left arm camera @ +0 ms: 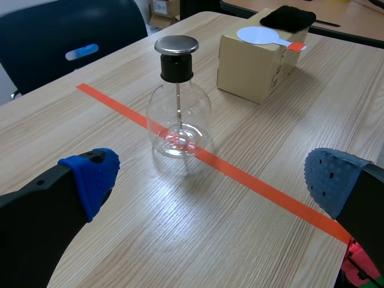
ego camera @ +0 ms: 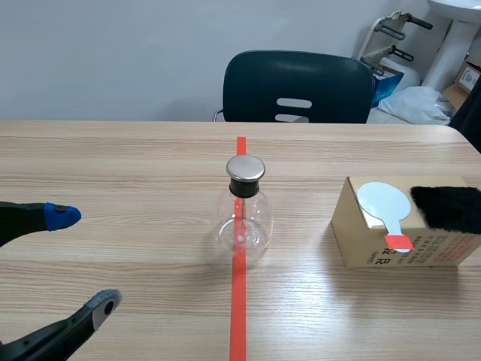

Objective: Do the electroscope experiment.
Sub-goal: 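Pick up the white charging plate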

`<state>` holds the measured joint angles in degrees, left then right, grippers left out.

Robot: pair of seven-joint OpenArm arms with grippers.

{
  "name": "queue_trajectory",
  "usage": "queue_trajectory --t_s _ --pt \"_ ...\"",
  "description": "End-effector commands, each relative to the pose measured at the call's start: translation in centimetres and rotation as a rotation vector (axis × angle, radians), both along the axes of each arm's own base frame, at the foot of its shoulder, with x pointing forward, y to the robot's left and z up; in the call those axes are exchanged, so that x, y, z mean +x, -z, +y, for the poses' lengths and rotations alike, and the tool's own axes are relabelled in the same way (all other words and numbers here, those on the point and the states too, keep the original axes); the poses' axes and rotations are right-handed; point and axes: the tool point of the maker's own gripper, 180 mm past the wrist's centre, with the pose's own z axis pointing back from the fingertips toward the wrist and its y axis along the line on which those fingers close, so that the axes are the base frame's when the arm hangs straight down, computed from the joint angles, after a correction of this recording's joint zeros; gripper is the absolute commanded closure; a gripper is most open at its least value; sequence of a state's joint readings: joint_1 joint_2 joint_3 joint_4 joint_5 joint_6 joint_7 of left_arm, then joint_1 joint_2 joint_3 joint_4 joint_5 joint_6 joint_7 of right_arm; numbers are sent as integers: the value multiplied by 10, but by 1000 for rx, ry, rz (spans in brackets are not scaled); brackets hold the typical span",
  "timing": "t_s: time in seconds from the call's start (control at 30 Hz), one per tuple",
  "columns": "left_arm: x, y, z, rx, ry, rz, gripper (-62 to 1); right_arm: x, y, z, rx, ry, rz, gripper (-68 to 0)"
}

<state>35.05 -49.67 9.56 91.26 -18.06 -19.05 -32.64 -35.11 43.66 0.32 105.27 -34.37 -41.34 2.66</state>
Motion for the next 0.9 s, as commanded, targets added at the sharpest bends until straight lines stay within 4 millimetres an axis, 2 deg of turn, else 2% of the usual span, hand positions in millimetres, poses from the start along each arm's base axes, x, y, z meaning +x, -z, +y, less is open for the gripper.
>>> queue_trajectory --t_s 0.0,0.2,0.3,0.47,0.6,0.73,0.87 --pt "3 -9 -3 -29 -4 -23 -623 0 -16 0 -4 -2 -61 -20" --pt "3 -9 -3 -30 -4 -24 -623 -1 5 0 -40 10 1 -20" --pt "3 -9 -3 -30 -4 -24 -623 -8 35 2 -117 10 46 -20" --pt "3 -9 -3 -30 -4 -24 -623 -25 104 2 -218 -9 193 -20" --pt "3 -9 -3 -30 -4 -24 -623 -40 148 3 -254 -28 301 -20" --pt "3 -9 -3 -29 -4 -23 -623 -53 176 6 -259 -48 372 -20" --pt "3 -9 -3 -30 -4 -24 -623 -57 192 12 -241 -69 404 -20"
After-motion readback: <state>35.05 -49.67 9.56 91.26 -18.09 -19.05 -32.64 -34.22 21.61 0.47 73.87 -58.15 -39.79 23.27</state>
